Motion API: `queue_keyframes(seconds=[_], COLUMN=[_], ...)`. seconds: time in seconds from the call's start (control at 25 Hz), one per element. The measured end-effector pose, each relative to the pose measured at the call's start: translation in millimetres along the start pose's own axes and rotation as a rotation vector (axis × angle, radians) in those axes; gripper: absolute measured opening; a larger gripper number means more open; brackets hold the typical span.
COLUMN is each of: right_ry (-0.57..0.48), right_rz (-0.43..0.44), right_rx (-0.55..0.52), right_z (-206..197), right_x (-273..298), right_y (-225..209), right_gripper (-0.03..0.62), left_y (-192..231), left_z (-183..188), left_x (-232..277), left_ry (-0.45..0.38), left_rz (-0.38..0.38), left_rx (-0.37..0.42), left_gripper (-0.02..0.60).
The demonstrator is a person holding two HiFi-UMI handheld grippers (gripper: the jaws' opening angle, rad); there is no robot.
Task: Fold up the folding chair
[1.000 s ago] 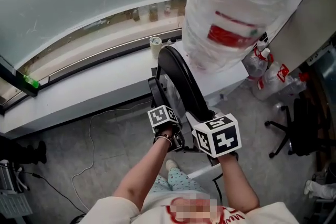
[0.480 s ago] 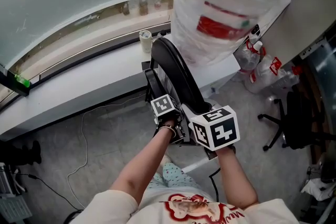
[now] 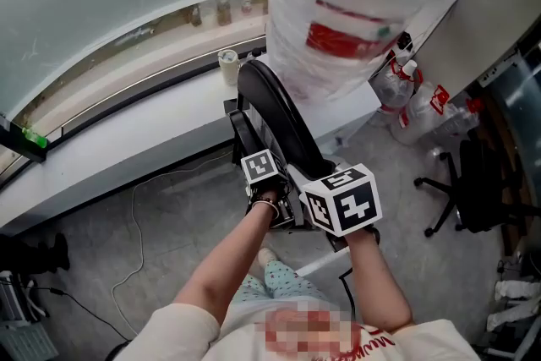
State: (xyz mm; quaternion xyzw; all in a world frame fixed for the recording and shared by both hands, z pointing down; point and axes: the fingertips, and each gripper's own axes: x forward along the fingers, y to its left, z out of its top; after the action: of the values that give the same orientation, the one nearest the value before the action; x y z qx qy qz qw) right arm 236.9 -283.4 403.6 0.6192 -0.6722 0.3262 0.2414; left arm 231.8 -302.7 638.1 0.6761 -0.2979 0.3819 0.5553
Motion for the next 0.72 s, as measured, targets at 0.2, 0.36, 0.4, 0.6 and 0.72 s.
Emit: queue_keyframes(seconds=[0.2,0.36,0.4,0.6,0.72], right_ry=[0.007,-0.028,-0.041,-0.139,-0.244], right_rz=[-0.065,-0.076,-0.074,-0.086,-0.057], right_rx=[-0.071,-0.090,-0.094,-0.138,-0.155], right_z=[-4.3,2.7,5.2,25.3,41.8], right_x=[-5.6,-20.4,-25.9,-61.7,-81.7], right_y=[-6.5,-6.4,-6.3,-7.6,2.0], right_gripper=[0.172,0.224,0.239,0.242,0.235], left_y=[-9.3,-18.0,-17.4,-12.6,-9.5], left_z=[-10.0,-7.3,-4.2,4.6,4.3], left_x=[-7.9,-22.4,-28.9,-58.0,-79.4], left_ry=[0.073,0.066,0.049,-0.025,-0.091], left_rz=[-0.093,-0.180,-0.177,-0.171,-0.154], left_rx=[0.051,0.116,0.124,0.140,0.201], left_gripper=[0.165,0.277,0.285,0.331,0.331])
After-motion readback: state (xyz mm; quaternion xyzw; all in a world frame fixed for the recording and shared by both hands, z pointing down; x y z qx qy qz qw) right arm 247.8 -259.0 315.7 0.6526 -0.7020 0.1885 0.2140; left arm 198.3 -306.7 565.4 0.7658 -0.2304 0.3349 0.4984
